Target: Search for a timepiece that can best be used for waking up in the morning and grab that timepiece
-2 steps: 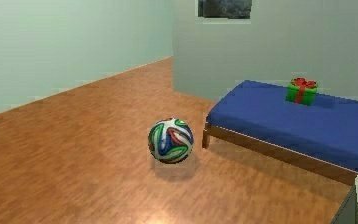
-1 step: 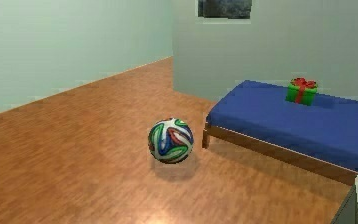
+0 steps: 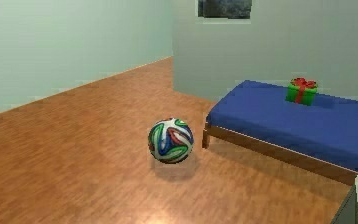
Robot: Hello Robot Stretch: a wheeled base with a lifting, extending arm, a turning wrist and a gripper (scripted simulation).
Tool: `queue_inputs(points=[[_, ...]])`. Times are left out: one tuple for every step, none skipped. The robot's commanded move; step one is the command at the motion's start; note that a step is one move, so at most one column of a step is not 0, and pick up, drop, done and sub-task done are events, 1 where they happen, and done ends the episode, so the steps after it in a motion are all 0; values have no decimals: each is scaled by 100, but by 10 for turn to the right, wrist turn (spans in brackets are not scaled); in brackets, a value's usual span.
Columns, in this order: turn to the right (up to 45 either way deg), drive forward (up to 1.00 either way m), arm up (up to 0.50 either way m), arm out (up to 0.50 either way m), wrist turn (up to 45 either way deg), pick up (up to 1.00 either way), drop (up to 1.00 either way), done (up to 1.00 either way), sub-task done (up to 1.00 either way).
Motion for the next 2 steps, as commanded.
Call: queue_inputs(points=[[0, 0, 0, 0, 450, 0, 0, 0, 0], [0, 0, 0, 0, 450, 0, 0, 0, 0]])
